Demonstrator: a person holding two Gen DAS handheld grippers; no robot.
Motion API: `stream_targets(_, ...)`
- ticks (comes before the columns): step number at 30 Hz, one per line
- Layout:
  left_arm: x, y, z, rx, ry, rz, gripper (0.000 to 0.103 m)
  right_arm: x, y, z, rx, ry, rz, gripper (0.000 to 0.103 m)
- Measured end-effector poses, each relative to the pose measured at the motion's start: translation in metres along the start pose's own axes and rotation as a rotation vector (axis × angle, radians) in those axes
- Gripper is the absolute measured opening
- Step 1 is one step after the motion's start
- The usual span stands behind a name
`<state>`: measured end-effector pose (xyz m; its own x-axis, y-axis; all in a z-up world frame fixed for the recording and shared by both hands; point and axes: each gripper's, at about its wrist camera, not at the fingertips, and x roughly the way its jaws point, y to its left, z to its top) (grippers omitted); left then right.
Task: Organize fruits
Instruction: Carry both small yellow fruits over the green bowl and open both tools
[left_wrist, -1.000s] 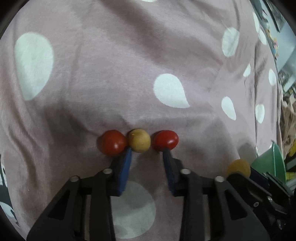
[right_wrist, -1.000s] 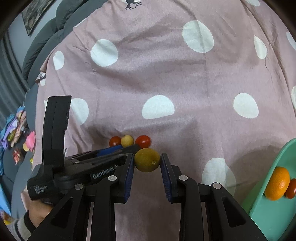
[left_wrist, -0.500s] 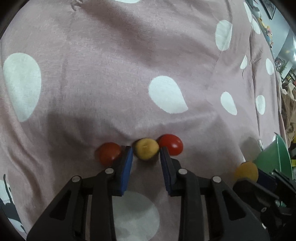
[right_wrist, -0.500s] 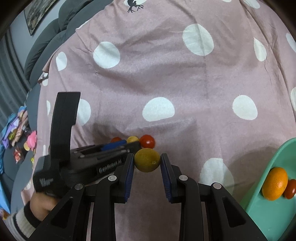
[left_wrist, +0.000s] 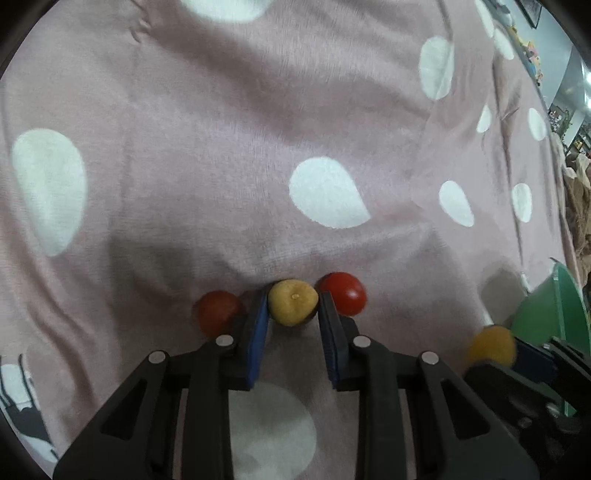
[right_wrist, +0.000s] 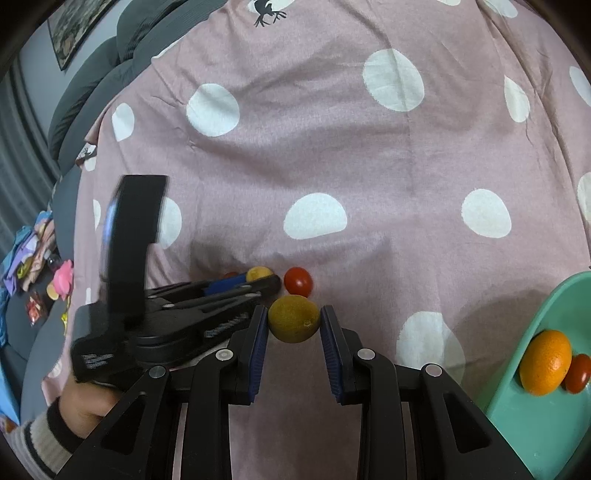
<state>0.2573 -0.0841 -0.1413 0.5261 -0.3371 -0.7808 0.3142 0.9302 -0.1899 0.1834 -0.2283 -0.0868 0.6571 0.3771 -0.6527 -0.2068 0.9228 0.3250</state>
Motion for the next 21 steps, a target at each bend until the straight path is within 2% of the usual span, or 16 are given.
stream_targets(11, -0.074, -0.023, -0.026, 0.060, -0.039, 0.044, 0.027, -0.029, 0.019, -0.009, -0.023, -0.014, 0.014, 0.031)
stream_targets(21, -0.131, -0.040, -0.055, 0.064, -0.073, 0.036, 0.027, -0.079, 0.024, -0.029, -0.016, -0.040, -0.002, 0.031)
